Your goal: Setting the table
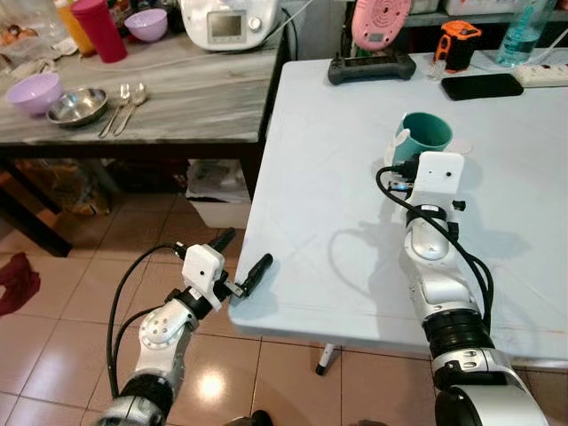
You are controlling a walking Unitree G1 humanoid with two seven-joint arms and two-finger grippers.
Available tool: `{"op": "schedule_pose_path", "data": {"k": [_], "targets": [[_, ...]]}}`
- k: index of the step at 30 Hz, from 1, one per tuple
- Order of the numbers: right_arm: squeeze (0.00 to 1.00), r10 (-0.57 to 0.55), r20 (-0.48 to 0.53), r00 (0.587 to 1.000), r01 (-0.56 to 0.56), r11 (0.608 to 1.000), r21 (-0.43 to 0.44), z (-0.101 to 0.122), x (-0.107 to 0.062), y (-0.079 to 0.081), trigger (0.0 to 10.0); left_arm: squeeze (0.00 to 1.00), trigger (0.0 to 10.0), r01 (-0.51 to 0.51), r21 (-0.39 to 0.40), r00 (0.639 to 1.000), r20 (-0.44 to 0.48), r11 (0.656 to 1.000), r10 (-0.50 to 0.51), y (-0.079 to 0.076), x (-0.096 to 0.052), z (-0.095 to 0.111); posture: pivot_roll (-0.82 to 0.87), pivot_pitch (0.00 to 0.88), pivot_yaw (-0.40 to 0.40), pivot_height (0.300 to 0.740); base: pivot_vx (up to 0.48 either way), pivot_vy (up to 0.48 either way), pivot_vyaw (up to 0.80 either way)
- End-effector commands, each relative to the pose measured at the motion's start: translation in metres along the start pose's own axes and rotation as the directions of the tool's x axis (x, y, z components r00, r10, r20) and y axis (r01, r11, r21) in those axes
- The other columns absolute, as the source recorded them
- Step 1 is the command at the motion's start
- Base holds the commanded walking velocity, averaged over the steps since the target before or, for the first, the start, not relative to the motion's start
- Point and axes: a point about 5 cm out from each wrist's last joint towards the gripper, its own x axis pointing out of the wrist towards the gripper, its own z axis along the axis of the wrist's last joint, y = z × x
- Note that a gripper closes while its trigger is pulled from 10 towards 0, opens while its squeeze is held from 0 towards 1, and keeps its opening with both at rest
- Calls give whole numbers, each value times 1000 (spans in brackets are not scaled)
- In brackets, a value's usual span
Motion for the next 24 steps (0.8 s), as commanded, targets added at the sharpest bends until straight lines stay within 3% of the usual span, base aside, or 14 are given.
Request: {"op": "schedule_pose_path", "data": {"k": [1, 2, 3, 7, 12, 18, 21, 24], "targets": [[0, -1, -23, 1000, 2, 1000, 2, -5, -2, 0, 0, 0, 10000, 50, 46, 996, 68, 998, -53, 12, 3, 33, -162, 144, 112, 740, 0, 0, 0], [0, -3, -25, 1000, 3, 1000, 3, -6, -2, 0, 0, 0, 10000, 76, 91, 987, 136, 993, -88, 5, 21, 65, -162, 143, 112, 740, 0, 0, 0], [0, -3, -26, 1000, 3, 1000, 3, -6, -2, 0, 0, 0, 10000, 74, 101, 984, 157, 992, -89, 2, 30, 76, -164, 141, 113, 740, 0, 0, 0], [0, -6, -29, 1000, 6, 1000, 3, -7, -3, -1, 0, 0, 10000, 90, 104, 978, 179, 990, -108, -7, 40, 89, -166, 140, 112, 740, 0, 0, 0], [0, -11, -33, 999, 12, 1000, 4, -10, -5, -3, 0, 0, 10000, 117, 60, 980, 157, 991, -125, -19, 35, 103, -169, 143, 112, 740, 0, 0, 0], [0, -14, -34, 999, 14, 1000, 4, -10, -5, -3, 0, 0, 10000, 110, 52, 987, 113, 993, -116, -17, 32, 101, -168, 143, 113, 740, 0, 0, 0], [0, -14, -35, 999, 14, 1000, 6, -10, -5, -3, 0, 0, 10000, 125, 96, 992, 20, 988, -127, -17, 27, 85, -166, 143, 113, 740, 0, 0, 0], [0, -14, -36, 999, 14, 1000, 8, -10, -5, -2, 0, 0, 10000, 138, 91, 990, -17, 986, -137, -19, 23, 76, -166, 143, 113, 740, 0, 0, 0]]}}
